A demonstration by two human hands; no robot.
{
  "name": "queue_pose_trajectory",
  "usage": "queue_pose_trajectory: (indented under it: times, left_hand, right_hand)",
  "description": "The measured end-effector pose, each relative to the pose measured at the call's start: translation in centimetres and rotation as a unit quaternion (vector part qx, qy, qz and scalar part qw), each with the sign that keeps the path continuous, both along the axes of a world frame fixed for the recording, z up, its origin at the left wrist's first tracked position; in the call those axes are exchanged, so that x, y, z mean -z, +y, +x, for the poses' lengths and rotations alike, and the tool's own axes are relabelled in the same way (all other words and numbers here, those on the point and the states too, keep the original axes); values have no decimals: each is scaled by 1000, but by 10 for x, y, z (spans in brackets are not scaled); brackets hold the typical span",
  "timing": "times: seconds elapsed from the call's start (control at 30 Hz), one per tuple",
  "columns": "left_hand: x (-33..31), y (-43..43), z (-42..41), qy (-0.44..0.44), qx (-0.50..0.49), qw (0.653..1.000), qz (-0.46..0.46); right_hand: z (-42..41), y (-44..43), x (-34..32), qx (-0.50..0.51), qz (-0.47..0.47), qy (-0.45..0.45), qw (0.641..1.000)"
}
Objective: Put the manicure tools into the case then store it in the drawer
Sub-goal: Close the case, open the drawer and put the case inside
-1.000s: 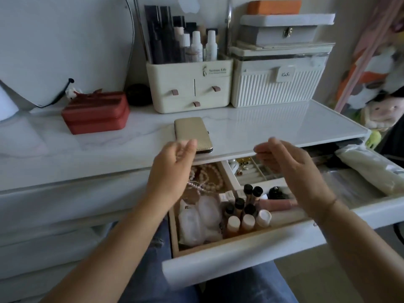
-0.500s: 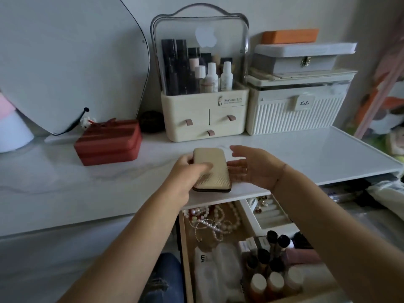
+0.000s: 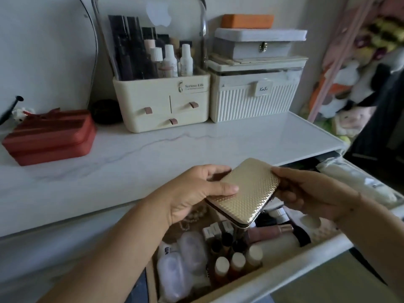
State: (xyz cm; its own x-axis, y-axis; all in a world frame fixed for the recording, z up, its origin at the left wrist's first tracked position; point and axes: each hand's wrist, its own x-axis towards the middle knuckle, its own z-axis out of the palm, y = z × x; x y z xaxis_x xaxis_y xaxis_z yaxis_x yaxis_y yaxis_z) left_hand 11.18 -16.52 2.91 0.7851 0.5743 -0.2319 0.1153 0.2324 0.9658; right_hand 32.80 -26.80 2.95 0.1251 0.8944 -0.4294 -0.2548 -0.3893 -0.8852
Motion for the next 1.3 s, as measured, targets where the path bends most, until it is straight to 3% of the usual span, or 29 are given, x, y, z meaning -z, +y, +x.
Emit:
queue_pose_trajectory:
  times: [0.17,0.37,0.47,0.57,0.63,0.77,0.93,1.0,1.13,1.2,1.3]
  left_hand:
    - [15,-26,3,-46,12,992,-114]
    - [28,-25,11,-82,-66,974,-201]
    - [35,-17,10,-61,-83,976,-191]
    - [40,-13,13,5,-119,985,-124]
    - [41,-11,18,24,-136,985,-103]
    - [41,-10,23,19,-134,985,-108]
    - [42,-12,14,29,-114,992,-46]
    - [43,-15,4,71,-71,995,24]
    - [35,-37,-18,147,62,971,180]
    - [31,-53,-26,203,142,927,281]
    - [36,-72,-34,255,209,852,407]
  right_hand:
    - [22,-40,11,80,-50,15,995]
    - [33,-20,40,127,-59,46,989]
    - [30,0,53,151,-47,71,985]
    - [28,14,56,147,-31,93,984]
    - [29,21,55,131,-23,50,990]
    - [31,30,52,125,5,-116,985]
    - [26,22,43,77,18,-195,978]
    - [21,7,38,41,48,-310,949]
    - [2,-48,32,-126,144,-515,836]
    - [-7,-69,35,-192,154,-573,781]
    - [-13,-81,46,-205,151,-625,738]
